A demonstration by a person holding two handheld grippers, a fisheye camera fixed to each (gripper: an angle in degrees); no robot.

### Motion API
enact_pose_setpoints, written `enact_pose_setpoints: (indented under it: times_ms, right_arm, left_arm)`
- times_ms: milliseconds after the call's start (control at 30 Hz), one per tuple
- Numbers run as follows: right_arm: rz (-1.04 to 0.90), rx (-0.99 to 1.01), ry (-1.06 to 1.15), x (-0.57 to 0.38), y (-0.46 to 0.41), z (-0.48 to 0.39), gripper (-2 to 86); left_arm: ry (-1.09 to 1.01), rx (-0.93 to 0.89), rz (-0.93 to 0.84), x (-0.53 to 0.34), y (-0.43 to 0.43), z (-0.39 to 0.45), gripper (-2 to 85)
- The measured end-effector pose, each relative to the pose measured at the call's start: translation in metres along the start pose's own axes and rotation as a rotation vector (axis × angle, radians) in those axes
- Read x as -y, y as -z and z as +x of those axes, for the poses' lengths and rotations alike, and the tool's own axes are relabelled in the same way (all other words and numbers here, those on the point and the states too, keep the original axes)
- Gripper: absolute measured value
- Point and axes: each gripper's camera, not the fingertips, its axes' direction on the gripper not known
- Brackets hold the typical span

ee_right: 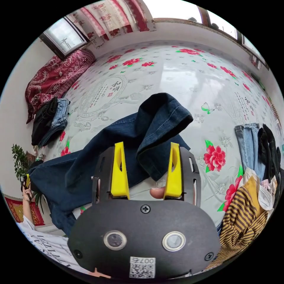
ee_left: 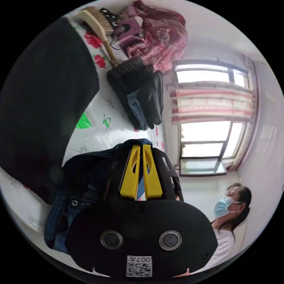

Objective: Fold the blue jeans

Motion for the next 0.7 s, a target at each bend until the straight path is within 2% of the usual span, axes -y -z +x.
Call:
enact_pose_setpoints:
  times_ms: [67,200,300,367,467,600,700]
  right_arm:
    - [0.020,-0.154,0.007,0.012,0.013,0.002,3.4]
    - [0.102,-0.142,0.085,-0.001,0.095,0.039,0.8]
    - [0.116,-0.049,0.059,-0.024,0.167,0.092,0.3]
    - [0.114,0.084,-0.018,-0.036,0.209,0.134,0.2]
    - [0.045,0.208,-0.090,-0.042,0.239,0.170,0.3]
    - [0.001,0.125,-0.187,-0.036,0.222,0.200,0.9]
    - [0.044,0.015,-0.318,-0.024,0.159,0.220,2.5]
  left_arm:
    - [0.073,0.027,0.050,0.002,-0.003,-0.014,-0.9]
    - [-0.013,0.156,0.025,0.012,-0.009,0.010,-1.0]
    - [-0.030,0.212,-0.008,0.026,-0.029,0.017,-1.0]
    - [0.006,0.234,-0.030,0.039,-0.057,0.015,-1.0]
    - [-0.001,0.253,-0.056,0.050,-0.095,0.024,-1.0]
    - [-0.028,0.305,-0.077,0.058,-0.138,0.030,-0.9]
    - [-0.003,0.439,-0.059,0.059,-0.174,0.015,-0.7]
